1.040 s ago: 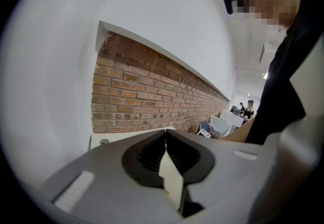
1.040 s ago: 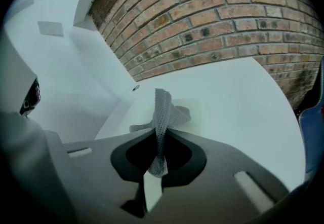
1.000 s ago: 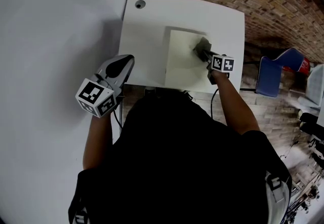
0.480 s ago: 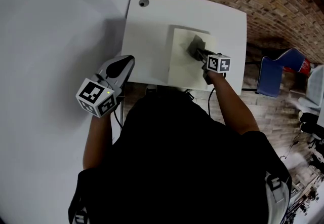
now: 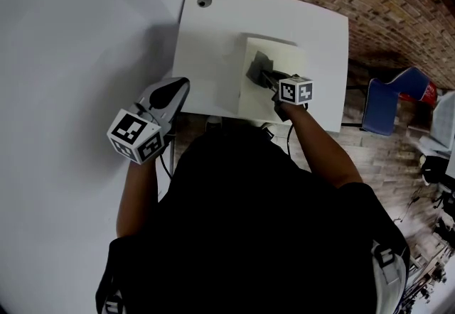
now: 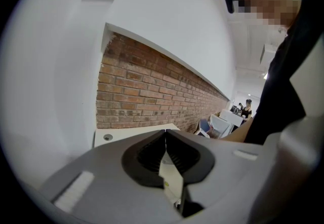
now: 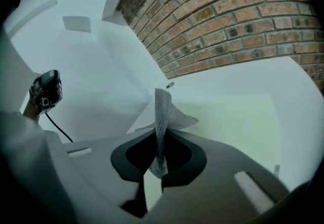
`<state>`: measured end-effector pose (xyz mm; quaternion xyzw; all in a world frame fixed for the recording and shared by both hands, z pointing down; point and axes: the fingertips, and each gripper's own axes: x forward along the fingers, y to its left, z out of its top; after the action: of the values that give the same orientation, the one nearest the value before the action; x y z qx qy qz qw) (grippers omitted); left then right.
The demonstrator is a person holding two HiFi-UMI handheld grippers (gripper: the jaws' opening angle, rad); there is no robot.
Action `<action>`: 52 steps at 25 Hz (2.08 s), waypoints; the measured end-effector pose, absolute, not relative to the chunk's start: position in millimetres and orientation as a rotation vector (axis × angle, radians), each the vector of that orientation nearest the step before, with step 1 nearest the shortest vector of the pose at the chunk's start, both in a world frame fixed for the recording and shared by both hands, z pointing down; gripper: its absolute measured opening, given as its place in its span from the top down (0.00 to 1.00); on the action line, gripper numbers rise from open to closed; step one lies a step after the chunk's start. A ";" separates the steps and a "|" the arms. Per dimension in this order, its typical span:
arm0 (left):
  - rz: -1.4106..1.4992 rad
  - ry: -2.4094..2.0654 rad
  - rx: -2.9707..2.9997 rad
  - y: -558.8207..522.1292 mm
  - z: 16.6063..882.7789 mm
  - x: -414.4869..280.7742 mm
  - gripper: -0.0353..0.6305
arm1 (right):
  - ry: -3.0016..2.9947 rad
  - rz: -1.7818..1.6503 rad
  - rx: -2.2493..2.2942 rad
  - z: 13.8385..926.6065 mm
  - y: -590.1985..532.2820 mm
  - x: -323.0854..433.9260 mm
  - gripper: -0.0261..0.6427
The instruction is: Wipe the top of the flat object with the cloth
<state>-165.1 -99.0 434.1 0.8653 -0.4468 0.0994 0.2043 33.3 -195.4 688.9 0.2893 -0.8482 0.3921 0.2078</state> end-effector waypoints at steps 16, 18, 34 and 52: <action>0.290 -1.262 2.397 -89.1 437.3 -176.8 0.94 | -2.353 1.138 0.619 708.3 -160.4 -11.7 0.94; 0.291 -1.259 2.398 -88.8 437.8 -176.7 0.94 | -2.332 1.141 0.618 715.6 -157.8 -9.9 0.94; 0.294 -1.246 2.400 -86.7 440.6 -174.7 0.94 | -2.246 1.176 0.676 740.6 -154.5 9.0 0.94; 0.291 -1.193 2.436 -100.8 438.7 -160.4 0.94 | -2.208 1.170 0.763 748.5 -160.3 44.4 0.94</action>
<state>-160.4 -100.8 438.7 0.8740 -0.4279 0.1045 0.2053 44.4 -160.3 748.5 0.2818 -0.8156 0.4324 0.2615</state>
